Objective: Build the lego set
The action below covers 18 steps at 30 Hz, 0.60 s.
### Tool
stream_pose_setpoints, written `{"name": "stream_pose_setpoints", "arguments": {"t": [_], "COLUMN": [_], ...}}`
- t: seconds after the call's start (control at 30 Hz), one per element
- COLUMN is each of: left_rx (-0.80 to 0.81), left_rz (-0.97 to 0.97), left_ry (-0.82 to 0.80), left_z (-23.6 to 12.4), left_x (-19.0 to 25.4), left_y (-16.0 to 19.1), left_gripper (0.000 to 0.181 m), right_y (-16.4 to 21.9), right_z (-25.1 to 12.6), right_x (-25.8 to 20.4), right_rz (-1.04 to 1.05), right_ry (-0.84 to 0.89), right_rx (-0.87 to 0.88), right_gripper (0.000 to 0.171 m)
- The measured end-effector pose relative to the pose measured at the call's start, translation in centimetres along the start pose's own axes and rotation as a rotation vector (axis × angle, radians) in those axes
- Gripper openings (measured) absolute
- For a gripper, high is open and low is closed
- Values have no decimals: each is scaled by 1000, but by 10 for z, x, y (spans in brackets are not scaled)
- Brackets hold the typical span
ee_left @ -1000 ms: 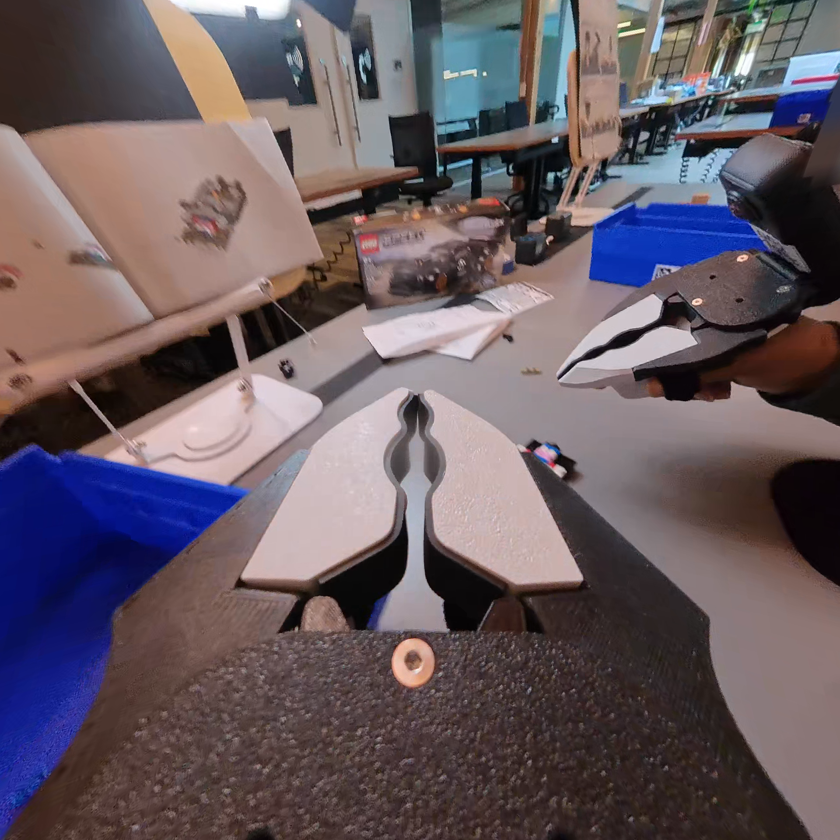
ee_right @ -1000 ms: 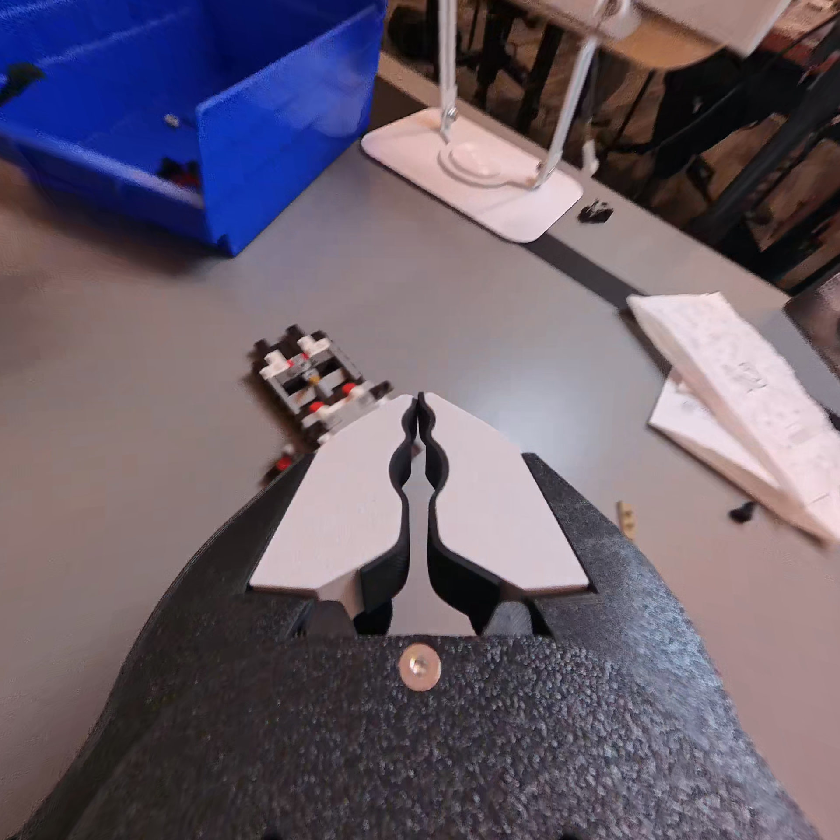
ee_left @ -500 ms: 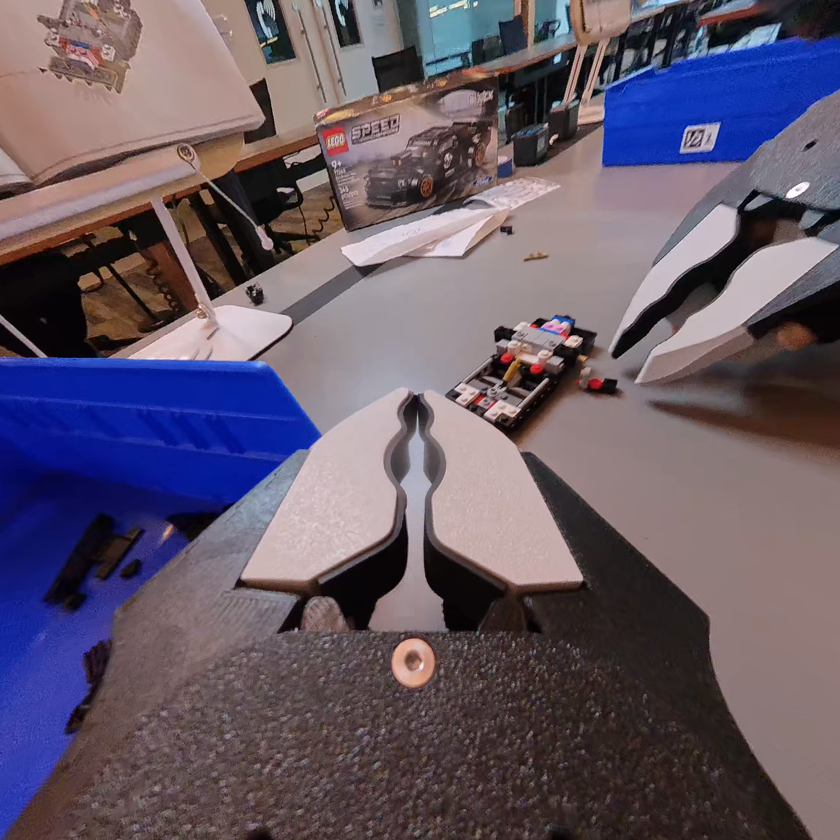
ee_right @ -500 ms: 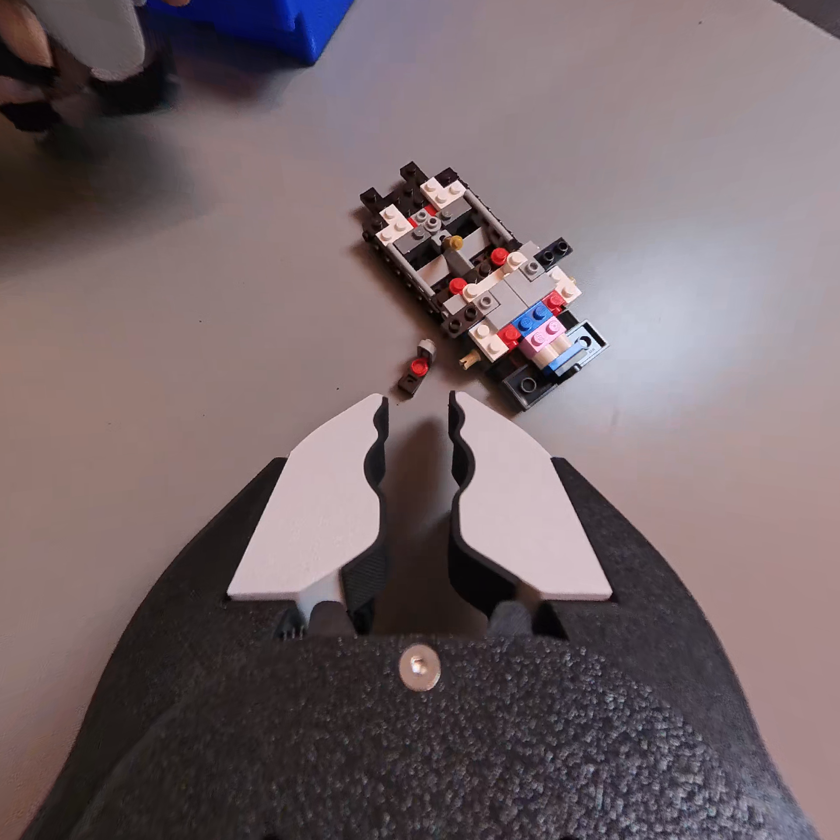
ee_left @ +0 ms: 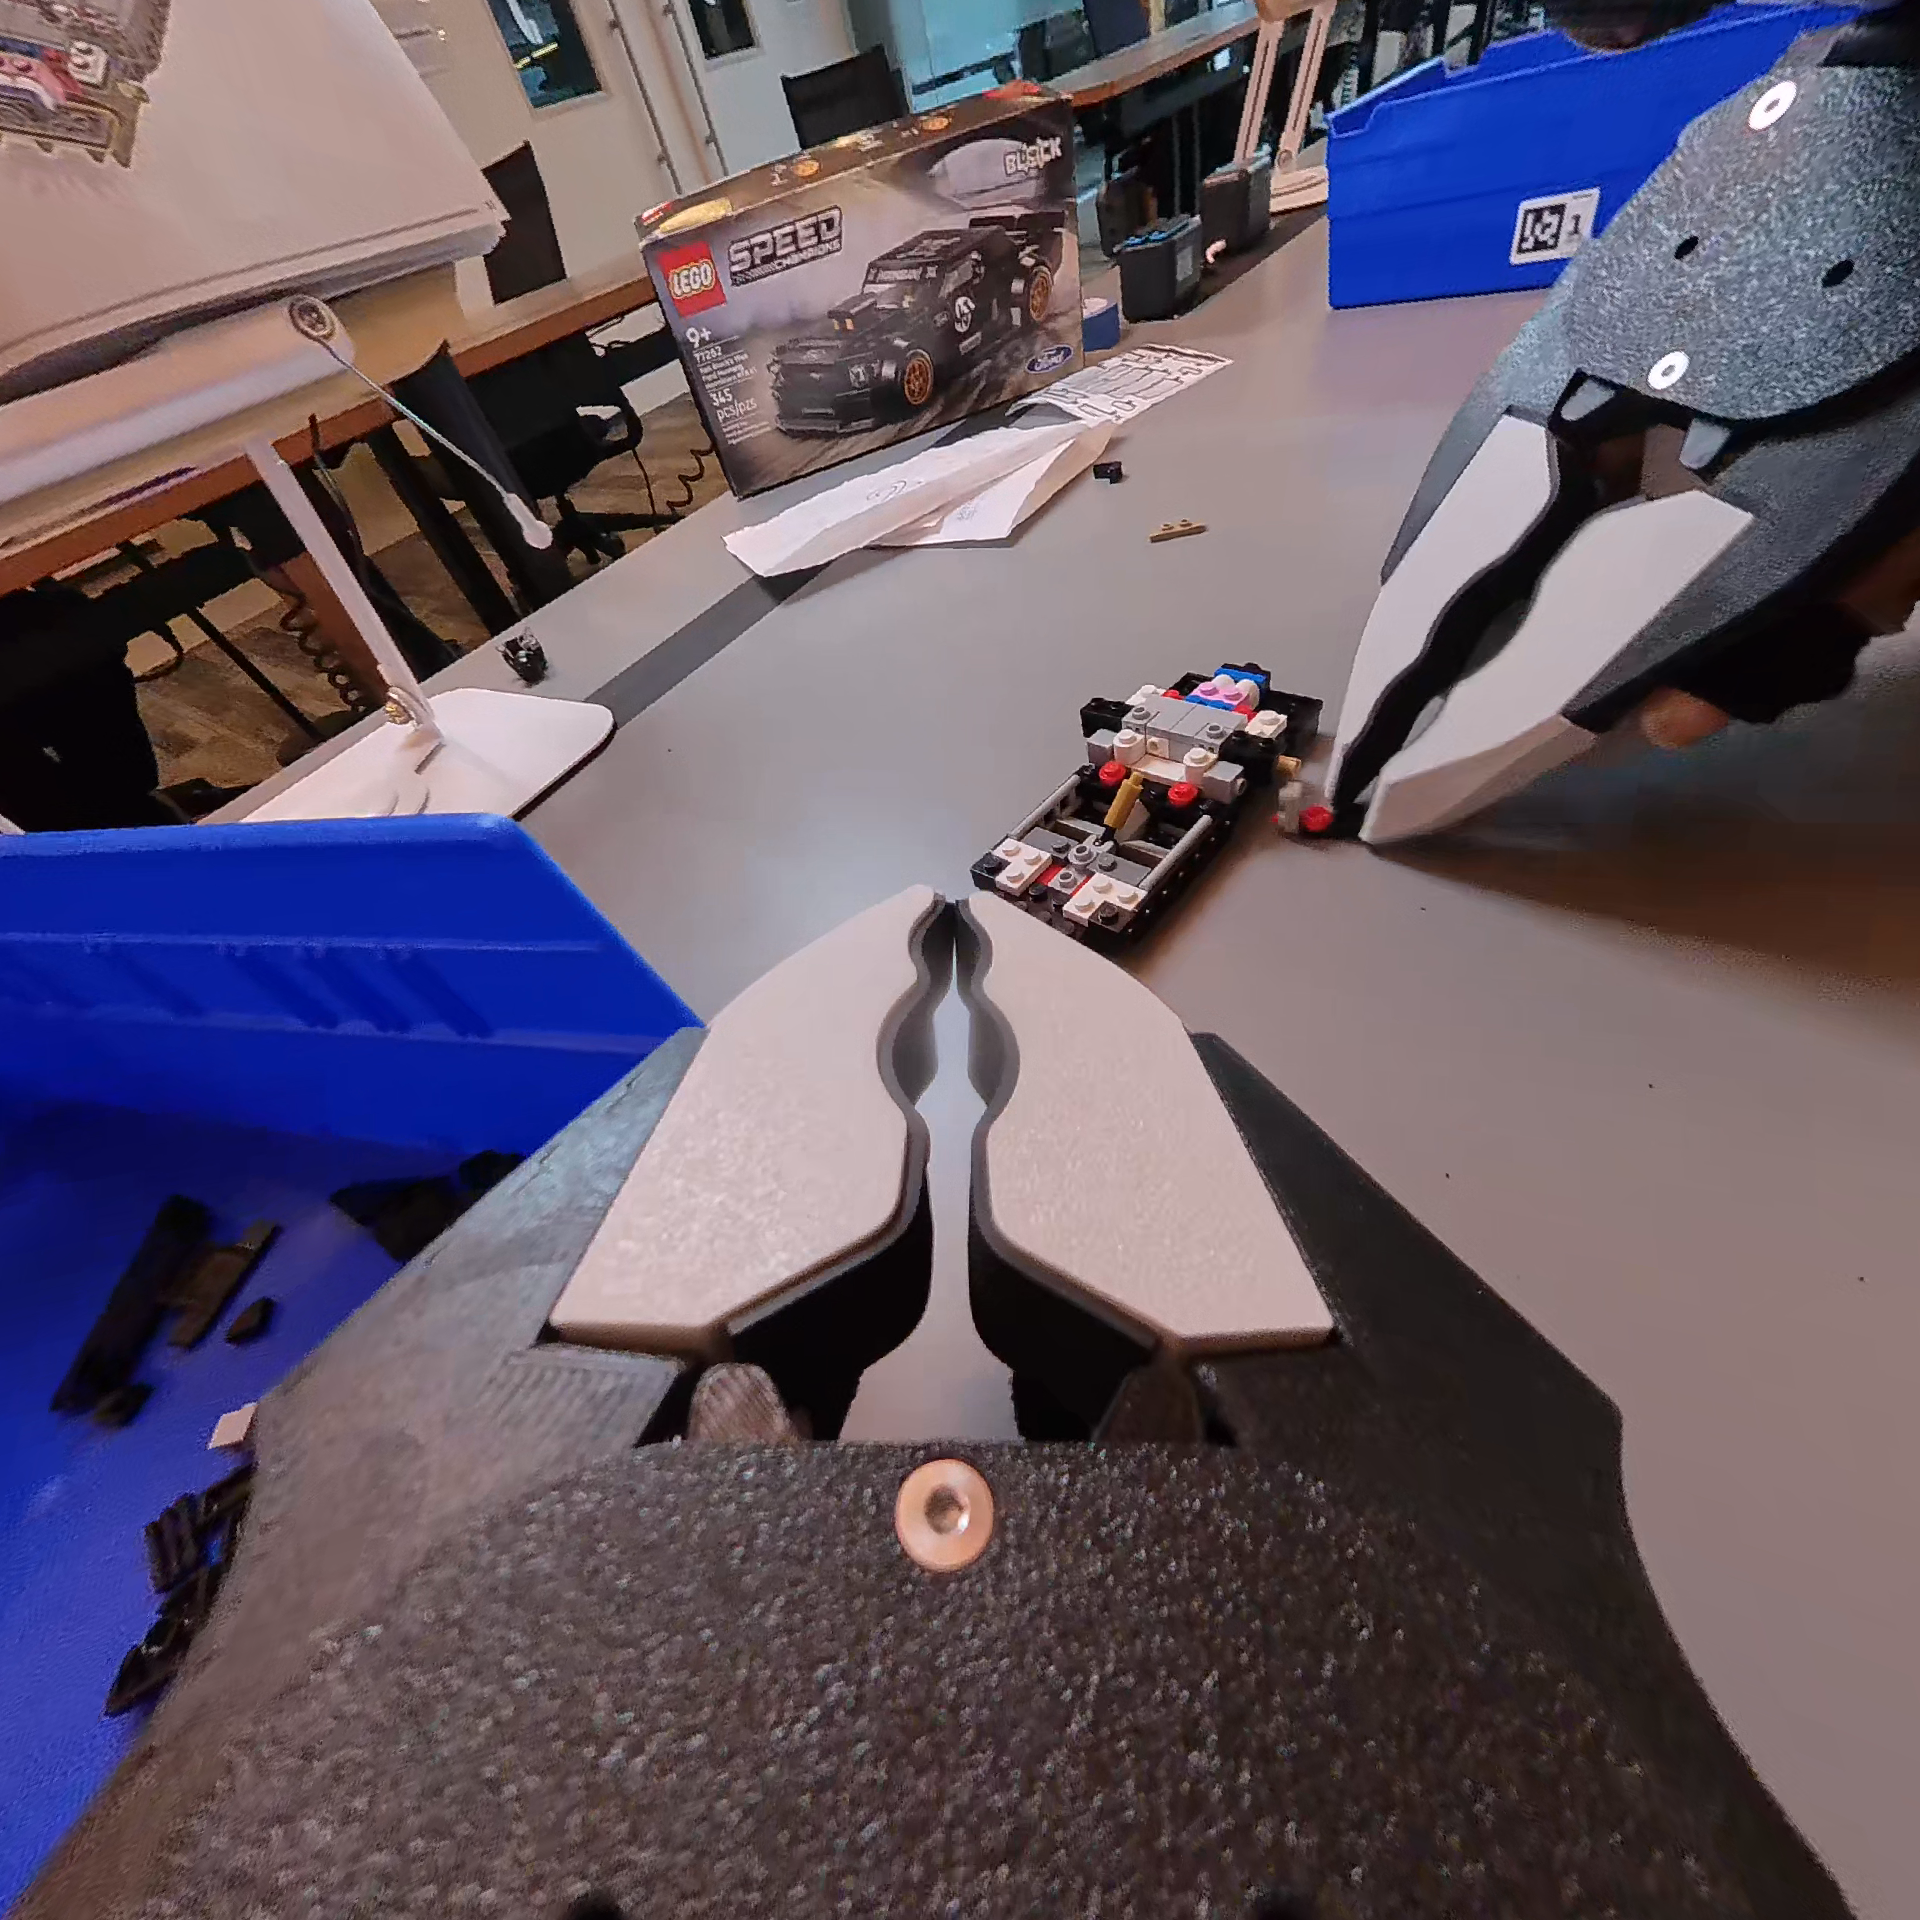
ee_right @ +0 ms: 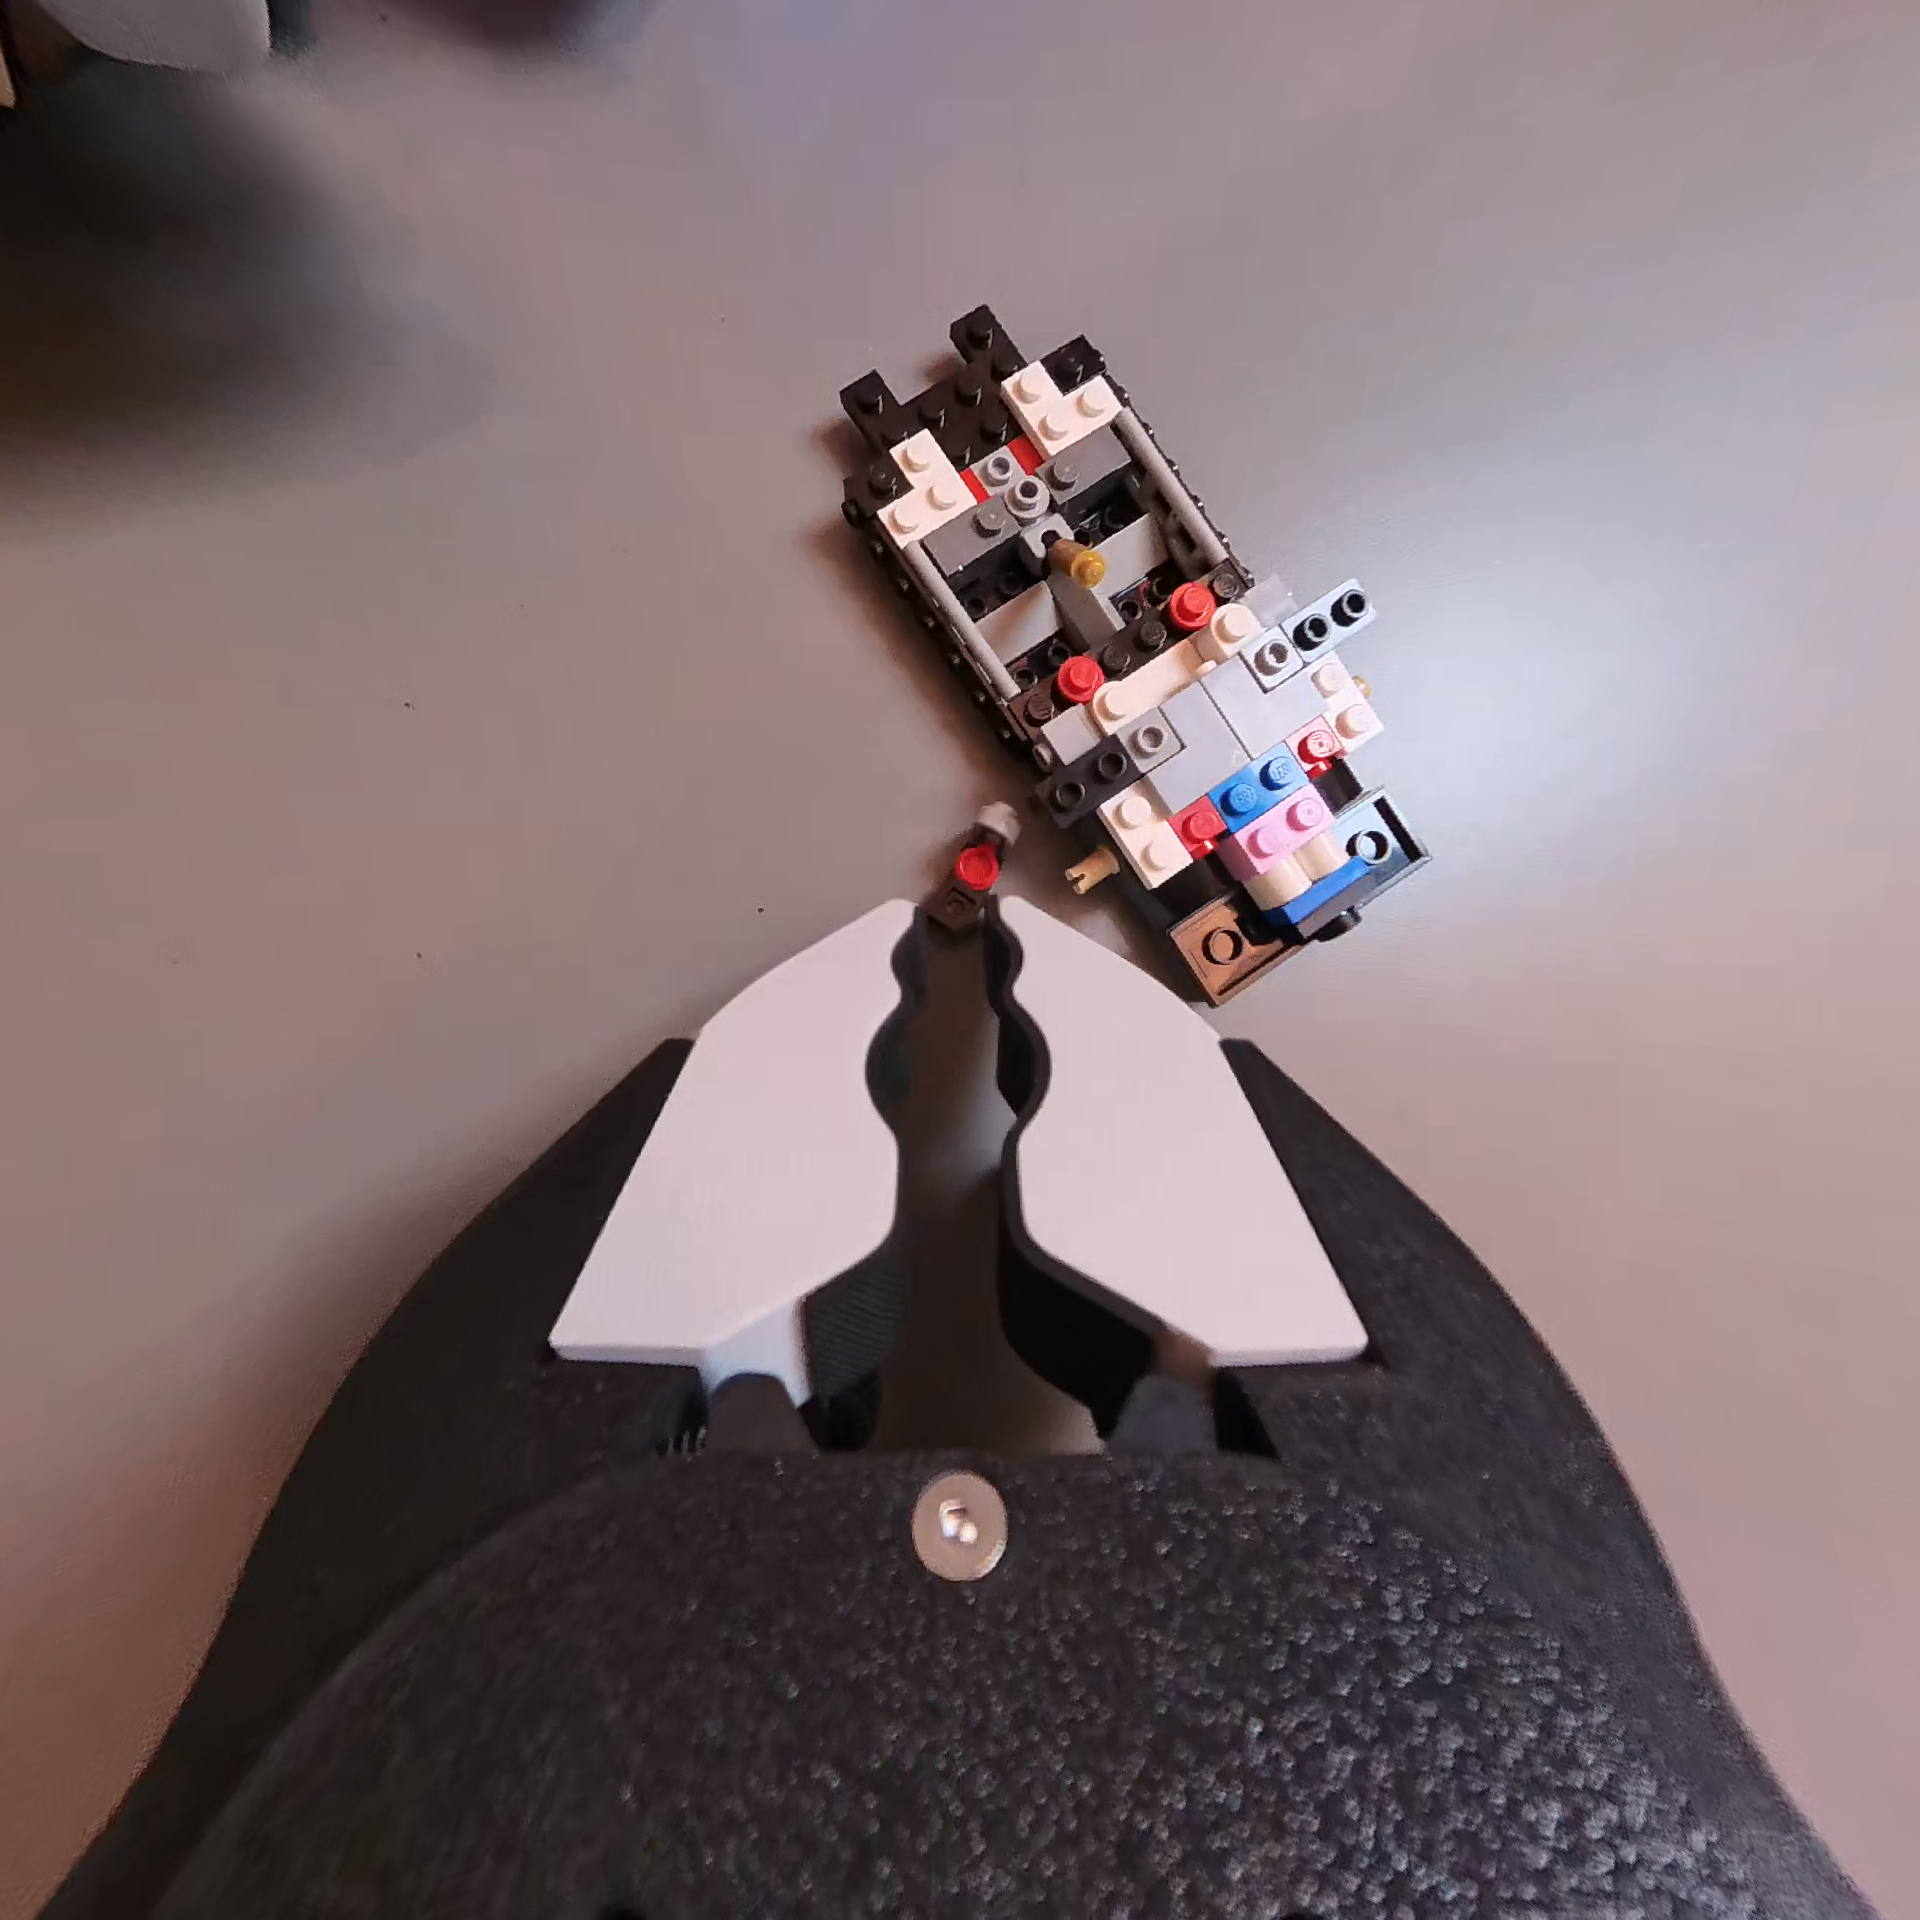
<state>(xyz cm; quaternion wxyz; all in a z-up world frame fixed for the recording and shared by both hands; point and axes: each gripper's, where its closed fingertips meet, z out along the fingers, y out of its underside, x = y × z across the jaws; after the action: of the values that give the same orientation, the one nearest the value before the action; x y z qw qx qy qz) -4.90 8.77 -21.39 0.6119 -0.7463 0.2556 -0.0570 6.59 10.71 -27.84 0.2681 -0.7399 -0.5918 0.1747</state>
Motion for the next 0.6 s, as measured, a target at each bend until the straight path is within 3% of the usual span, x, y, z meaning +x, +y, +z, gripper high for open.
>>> {"name": "stream_pose_setpoints", "arguments": {"t": [0.1, 0.2, 0.33, 0.43, 0.6], "left_rx": [-13, -23, -5, 104, 153], "left_rz": [32, 62, 97, 59, -145], "left_ry": [13, 23, 107, 262, 375], "left_z": [1, 2, 1, -10, -19], "left_x": [5, 9, 24, 48, 50], "left_y": [2, 3, 1, -18, -31], "left_gripper": [0, 0, 0, 5, 20], "right_y": [-1, -9, -34, -59, -76], "right_z": [-2, -11, -21, -28, -18], "right_x": [-4, -39, -66, -75, -76], "right_rz": [-33, -127, -214, -231, -417], "right_ry": [-47, -247, -334, -292, -94], "right_rx": [32, 154, 362, 535, 617], "right_gripper": [10, 9, 9, 9, 9]}}
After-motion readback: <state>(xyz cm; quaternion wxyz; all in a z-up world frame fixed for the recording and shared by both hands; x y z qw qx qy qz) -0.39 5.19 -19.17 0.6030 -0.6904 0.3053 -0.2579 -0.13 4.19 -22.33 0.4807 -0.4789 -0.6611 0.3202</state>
